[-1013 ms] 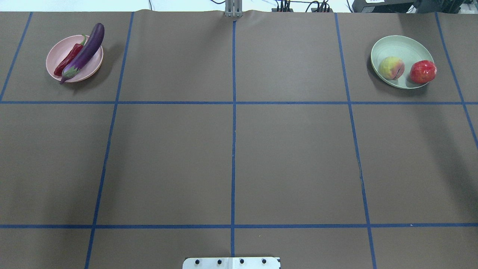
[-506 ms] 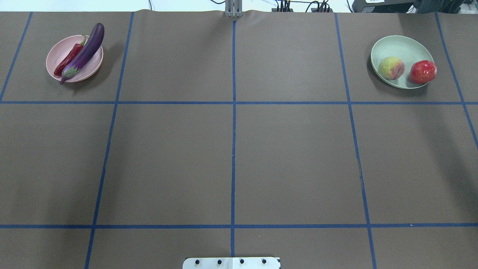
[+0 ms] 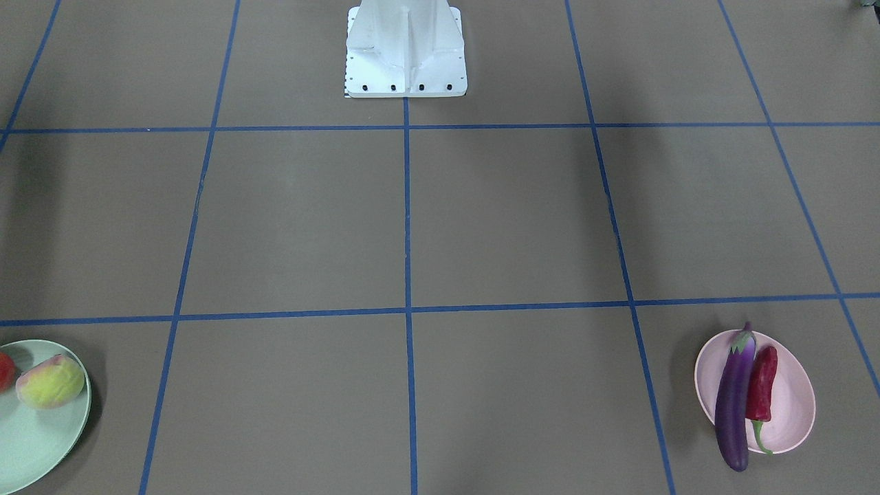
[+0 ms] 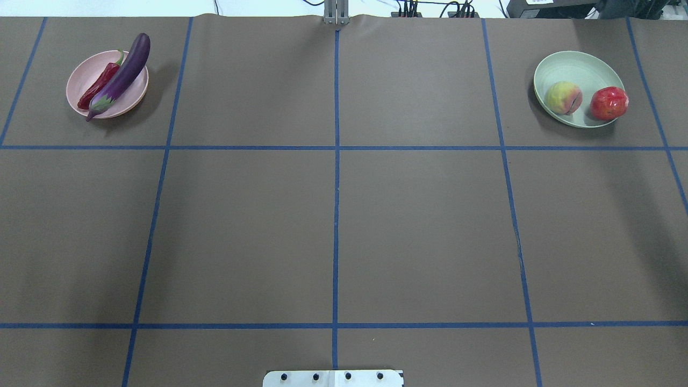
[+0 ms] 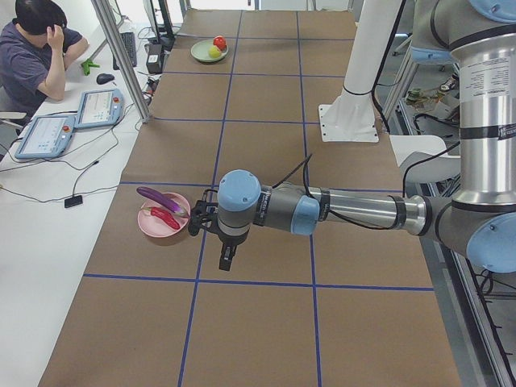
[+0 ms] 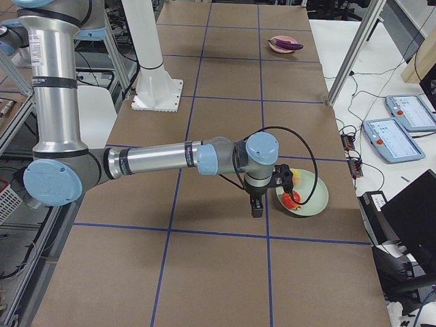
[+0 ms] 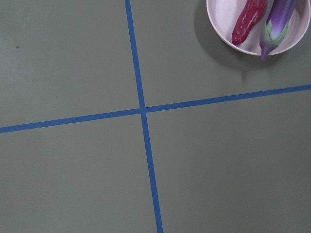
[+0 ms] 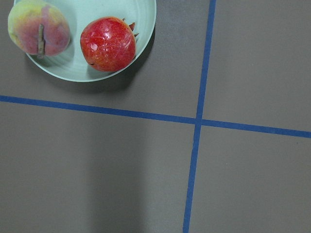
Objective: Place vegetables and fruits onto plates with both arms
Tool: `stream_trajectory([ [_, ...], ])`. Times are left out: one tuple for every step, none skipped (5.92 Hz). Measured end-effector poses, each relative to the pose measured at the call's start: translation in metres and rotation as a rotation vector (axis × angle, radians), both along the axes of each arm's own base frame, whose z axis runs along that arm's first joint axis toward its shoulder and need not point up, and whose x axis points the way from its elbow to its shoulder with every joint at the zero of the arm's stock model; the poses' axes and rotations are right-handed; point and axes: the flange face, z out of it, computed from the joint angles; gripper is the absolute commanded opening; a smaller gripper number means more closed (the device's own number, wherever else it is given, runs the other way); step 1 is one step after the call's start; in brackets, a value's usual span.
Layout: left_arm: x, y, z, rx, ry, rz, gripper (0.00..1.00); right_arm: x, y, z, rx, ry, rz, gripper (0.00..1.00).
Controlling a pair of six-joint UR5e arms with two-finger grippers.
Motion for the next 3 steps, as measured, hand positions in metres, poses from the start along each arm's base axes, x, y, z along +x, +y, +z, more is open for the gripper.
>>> stream_trajectory([
  [0.0001, -0.0002, 0.0013, -0.002, -0.003, 0.000, 1.00, 0.0000, 0.0024, 0.0027, -0.001, -0.001, 0.002, 1.00],
  [0.0001, -0.0003, 0.0030, -0.005, -0.005, 0.000, 1.00, 0.0001, 0.0030, 0.0034, -0.001, 0.000, 0.003, 1.00],
  [0.0001, -0.0010, 0.0059, -0.011, -0.005, 0.000, 1.00, -0.0009, 0.0022, 0.0021, 0.003, 0.001, 0.001, 1.00],
])
